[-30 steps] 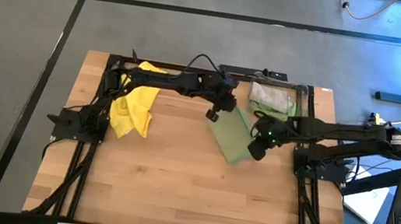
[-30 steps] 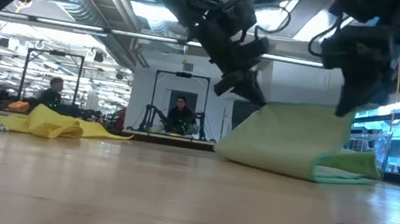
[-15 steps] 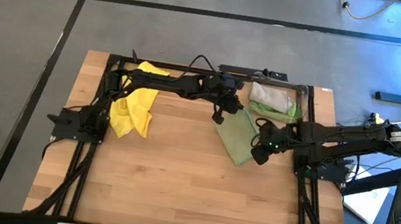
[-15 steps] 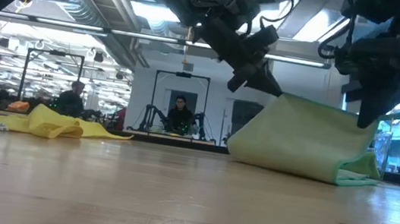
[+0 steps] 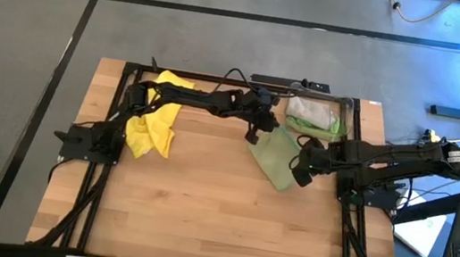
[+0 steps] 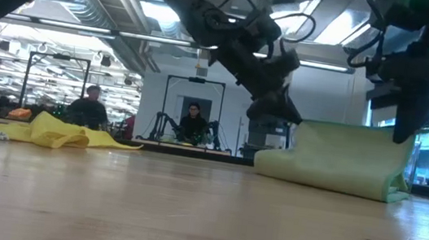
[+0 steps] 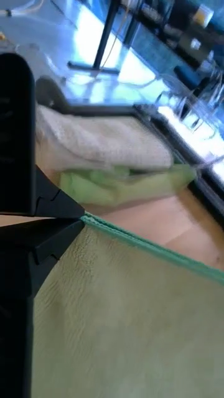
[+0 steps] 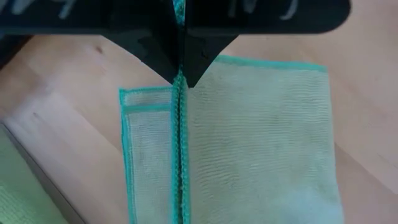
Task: Fold microfiber towels
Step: Fold the light green cloth, then put the light green cloth into the transparent bin
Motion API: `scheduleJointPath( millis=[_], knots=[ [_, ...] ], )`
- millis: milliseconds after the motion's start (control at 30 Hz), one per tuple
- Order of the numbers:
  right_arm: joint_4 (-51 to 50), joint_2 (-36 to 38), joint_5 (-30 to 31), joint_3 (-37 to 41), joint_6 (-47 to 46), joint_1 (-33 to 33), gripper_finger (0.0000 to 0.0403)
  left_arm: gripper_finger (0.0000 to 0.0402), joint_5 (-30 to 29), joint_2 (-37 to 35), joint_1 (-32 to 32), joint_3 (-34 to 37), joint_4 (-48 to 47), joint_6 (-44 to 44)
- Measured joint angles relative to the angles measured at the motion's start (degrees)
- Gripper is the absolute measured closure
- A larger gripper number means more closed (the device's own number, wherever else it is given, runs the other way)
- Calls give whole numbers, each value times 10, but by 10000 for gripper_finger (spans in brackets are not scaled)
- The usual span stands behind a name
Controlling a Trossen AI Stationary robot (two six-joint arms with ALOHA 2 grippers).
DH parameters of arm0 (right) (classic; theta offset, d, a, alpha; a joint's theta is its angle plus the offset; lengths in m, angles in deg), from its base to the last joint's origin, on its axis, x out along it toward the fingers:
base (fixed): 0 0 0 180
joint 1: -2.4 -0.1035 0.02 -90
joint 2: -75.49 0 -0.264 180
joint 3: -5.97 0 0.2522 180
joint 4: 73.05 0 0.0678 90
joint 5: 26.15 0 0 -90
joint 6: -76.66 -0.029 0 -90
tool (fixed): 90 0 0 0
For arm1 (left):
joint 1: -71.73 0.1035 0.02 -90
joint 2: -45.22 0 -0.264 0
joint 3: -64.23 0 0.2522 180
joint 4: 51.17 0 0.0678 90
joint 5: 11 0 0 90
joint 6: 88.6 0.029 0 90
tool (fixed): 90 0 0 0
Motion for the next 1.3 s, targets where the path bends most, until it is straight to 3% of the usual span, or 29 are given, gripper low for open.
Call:
scheduleJointPath(
  millis=[633,833,1000,1100,1233,1300],
  knots=[
    [-10,-24,28,36,-1,10,392,384,-43,18,-3,0,15,-11],
    [-3,-24,81,65,-31,9,341,357,-115,18,8,0,3,-20],
    [0,-23,124,68,-30,9,286,347,-107,18,22,0,-60,-41],
    [1,-23,129,68,-28,9,263,348,-32,14,27,0,-134,-66],
    [1,-23,130,68,-28,9,250,352,227,-1,34,1,-228,-110],
    [1,-23,131,68,-28,9,248,351,326,-7,43,0,-237,-157]
  ],
)
